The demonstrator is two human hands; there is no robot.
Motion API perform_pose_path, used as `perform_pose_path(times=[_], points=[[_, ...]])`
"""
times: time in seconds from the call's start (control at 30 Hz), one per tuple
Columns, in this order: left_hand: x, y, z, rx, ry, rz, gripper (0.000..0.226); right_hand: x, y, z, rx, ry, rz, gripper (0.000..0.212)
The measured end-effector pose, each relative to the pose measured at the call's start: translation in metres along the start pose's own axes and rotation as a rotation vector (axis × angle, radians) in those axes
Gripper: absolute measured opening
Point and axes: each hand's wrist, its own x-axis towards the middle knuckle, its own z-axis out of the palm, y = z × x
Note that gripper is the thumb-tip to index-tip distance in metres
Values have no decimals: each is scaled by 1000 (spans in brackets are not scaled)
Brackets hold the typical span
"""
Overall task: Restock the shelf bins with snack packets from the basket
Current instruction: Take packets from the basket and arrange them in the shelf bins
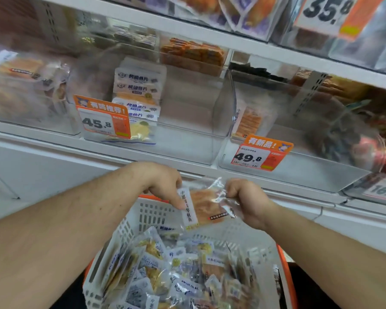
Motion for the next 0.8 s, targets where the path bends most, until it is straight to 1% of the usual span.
perform_pose_path(times=[0.03, 0.1, 0.13, 0.2, 0.23, 0.27, 0.3, 0.33, 0.37, 0.4, 0.43, 0.47, 0.5, 0.53, 0.57, 0.63, 0.67, 0.7, 0.73, 0.8], points=[[3, -1, 1, -123, 9, 21, 54, -3, -4, -4, 67, 10, -17, 21], [3, 2, 3, -369, 17, 99, 18, -6, -6, -9, 162, 40, -45, 25], [2, 4, 3, -460, 36, 141, 9, -6, -5, -11, 197, 50, -45, 26], [-1, 9, 2, -602, 95, 216, 15, -11, -7, -11, 247, 48, -28, 22], [-3, 11, 1, -647, 132, 238, 18, -13, -9, -11, 218, 49, -30, 17], [-4, 12, 0, -678, 173, 247, 21, -17, -12, -12, 127, 85, -47, 13], [-6, 13, -1, -694, 215, 250, 22, -20, -17, -15, -16, 145, -89, 10], [-6, 13, -2, -689, 258, 248, 21, -22, -20, -20, -194, 250, -162, 11], [-7, 14, -3, -668, 303, 247, 17, -25, -25, -26, -379, 396, -269, 14], [-8, 14, -4, -629, 347, 246, 14, -27, -29, -29, -550, 543, -412, 12], [-8, 15, -4, -572, 388, 244, 15, -32, -34, -29, -694, 634, -583, 9], [-8, 17, -5, -502, 426, 239, 19, -37, -37, -27, -811, 653, -719, 11], [-8, 19, -5, -432, 456, 235, 18, -40, -40, -24, -899, 613, -794, 19], [-9, 22, -4, -362, 481, 236, 14, -43, -41, -19, -980, 536, -809, 28], [-9, 25, -4, -301, 504, 242, 12, -46, -42, -14, -1063, 447, -786, 38], [-8, 32, -1, -232, 543, 262, 15, -49, -43, -4, -1190, 298, -664, 55], [-7, 35, 1, -221, 555, 274, 16, -49, -43, 0, -1218, 249, -579, 59], [-6, 38, 2, -217, 573, 289, 18, -49, -44, 2, -1239, 217, -508, 59], [-6, 40, 3, -217, 589, 305, 20, -48, -45, 3, -1234, 193, -460, 52], [-5, 42, 4, -218, 625, 342, 22, -47, -45, 2, -1193, 184, -439, 18]])
